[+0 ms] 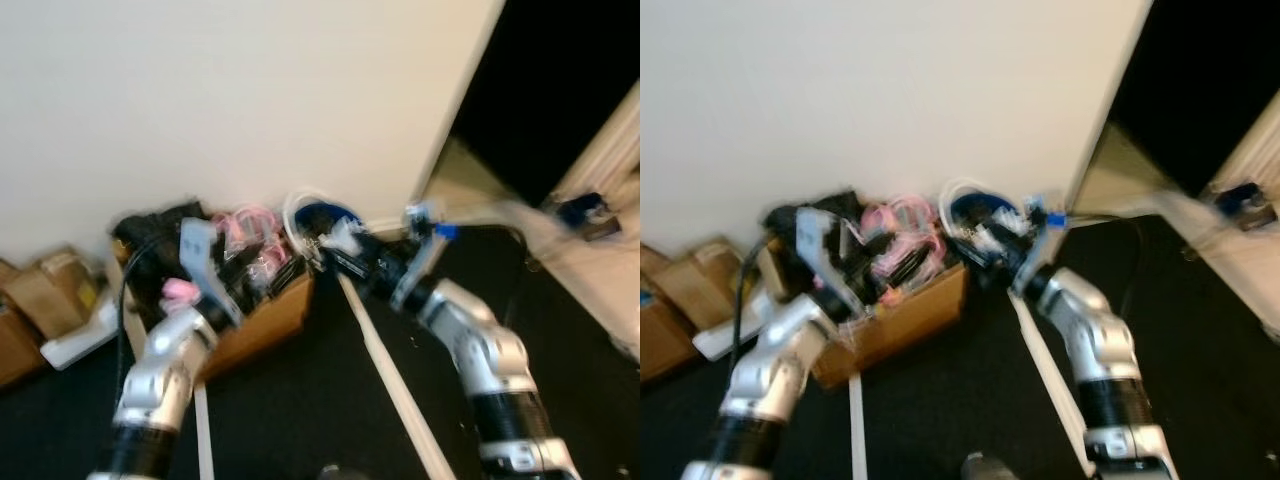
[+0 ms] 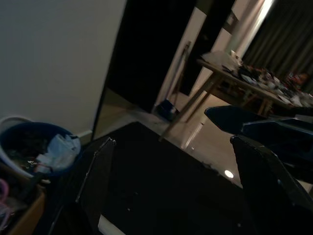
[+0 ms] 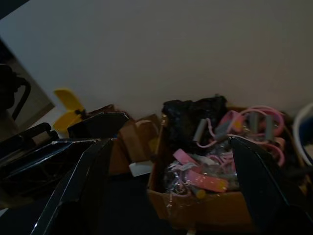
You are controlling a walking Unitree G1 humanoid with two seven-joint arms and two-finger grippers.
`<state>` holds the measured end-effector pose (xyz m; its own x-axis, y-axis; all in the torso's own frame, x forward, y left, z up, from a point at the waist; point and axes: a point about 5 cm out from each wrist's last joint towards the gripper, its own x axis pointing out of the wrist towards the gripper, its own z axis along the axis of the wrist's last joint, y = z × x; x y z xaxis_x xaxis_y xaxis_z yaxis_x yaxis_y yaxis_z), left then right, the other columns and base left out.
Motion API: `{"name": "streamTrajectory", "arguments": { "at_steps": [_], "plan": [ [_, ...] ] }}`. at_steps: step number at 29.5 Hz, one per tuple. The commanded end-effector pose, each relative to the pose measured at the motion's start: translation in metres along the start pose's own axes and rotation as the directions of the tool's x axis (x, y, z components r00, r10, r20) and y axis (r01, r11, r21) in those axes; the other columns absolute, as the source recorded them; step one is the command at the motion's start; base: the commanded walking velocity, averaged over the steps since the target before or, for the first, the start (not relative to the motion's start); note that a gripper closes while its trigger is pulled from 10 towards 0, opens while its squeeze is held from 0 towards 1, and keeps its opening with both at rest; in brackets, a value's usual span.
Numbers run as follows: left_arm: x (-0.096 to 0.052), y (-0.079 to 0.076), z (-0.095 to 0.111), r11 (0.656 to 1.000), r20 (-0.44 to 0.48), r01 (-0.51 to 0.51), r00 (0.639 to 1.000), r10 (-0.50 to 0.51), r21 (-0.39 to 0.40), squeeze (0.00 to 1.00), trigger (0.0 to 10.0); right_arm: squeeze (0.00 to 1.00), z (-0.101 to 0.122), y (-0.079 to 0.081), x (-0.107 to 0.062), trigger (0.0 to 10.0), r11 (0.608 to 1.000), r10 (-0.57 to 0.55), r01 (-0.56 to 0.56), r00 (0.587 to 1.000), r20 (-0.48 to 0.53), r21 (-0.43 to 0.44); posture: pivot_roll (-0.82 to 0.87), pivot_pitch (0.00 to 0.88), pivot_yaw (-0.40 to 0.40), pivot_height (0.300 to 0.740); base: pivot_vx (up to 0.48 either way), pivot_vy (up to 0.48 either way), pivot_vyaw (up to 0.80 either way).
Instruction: Picking trash to rubbish bin
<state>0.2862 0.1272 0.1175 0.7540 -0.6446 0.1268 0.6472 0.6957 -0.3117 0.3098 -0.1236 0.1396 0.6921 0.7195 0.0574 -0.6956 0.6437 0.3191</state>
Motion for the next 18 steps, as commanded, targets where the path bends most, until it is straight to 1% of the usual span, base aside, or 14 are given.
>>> {"name": "streamTrajectory", "arguments": {
  "at_steps": [1, 5, 9, 11, 15, 18],
  "plan": [
    [-0.0013, -0.0011, -0.0034, 1.0, -0.009, 0.006, 1.0, -0.006, 0.006, 0.0, 10.0, 0.0, -0.0016, -0.0013, -0.003, 10.0, 1.0, -0.004, 0.004, 1.0, -0.007, -0.013, 0.0, 0.0, -0.02, 0.74, 0.0, 0.0, -0.8],
    [-0.0012, 0.0021, -0.0036, 1.0, -0.001, -0.008, 1.0, 0.008, 0.023, 0.0, 10.0, 0.0, -0.0015, -0.0008, 0.0016, 10.0, 1.0, -0.011, 0.01, 1.0, -0.002, -0.018, 0.01, 0.0, -0.021, 0.74, 0.0, 0.0, -0.8],
    [-0.0015, 0.0033, -0.004, 1.0, -0.001, -0.012, 1.0, 0.012, 0.028, 0.0, 10.0, 0.0, -0.0033, 0.0004, 0.0027, 10.0, 1.0, -0.007, 0.007, 1.0, -0.003, -0.018, 0.02, 0.0, -0.017, 0.74, 0.0, 0.0, -0.8],
    [-0.0023, 0.0038, -0.0043, 0.999, -0.001, -0.013, 1.0, 0.013, 0.029, 0.0, 10.0, 0.0, -0.0044, 0.0011, 0.003, 10.0, 1.0, -0.006, 0.006, 1.0, -0.003, -0.016, 0.01, 0.0, -0.008, 0.74, 0.0, 0.0, -0.8],
    [0.0005, 0.0049, -0.0042, 0.999, 0.003, -0.004, 1.0, 0.004, 0.038, 0.0, 10.0, 0.0, -0.0073, 0.0027, 0.0011, 10.0, 1.0, -0.002, 0.002, 1.0, -0.005, -0.008, -0.01, 0.0, 0.013, 0.74, 0.0, 0.0, -0.8],
    [0.0011, 0.0051, -0.004, 0.999, 0.009, -0.003, 1.0, 0.003, 0.044, 0.0, 10.0, 0.0, -0.0078, 0.0021, 0.0001, 10.0, 1.0, -0.003, 0.003, 1.0, -0.004, -0.007, 0.0, 0.0, 0.013, 0.74, 0.0, 0.0, -0.8]
  ]
}}
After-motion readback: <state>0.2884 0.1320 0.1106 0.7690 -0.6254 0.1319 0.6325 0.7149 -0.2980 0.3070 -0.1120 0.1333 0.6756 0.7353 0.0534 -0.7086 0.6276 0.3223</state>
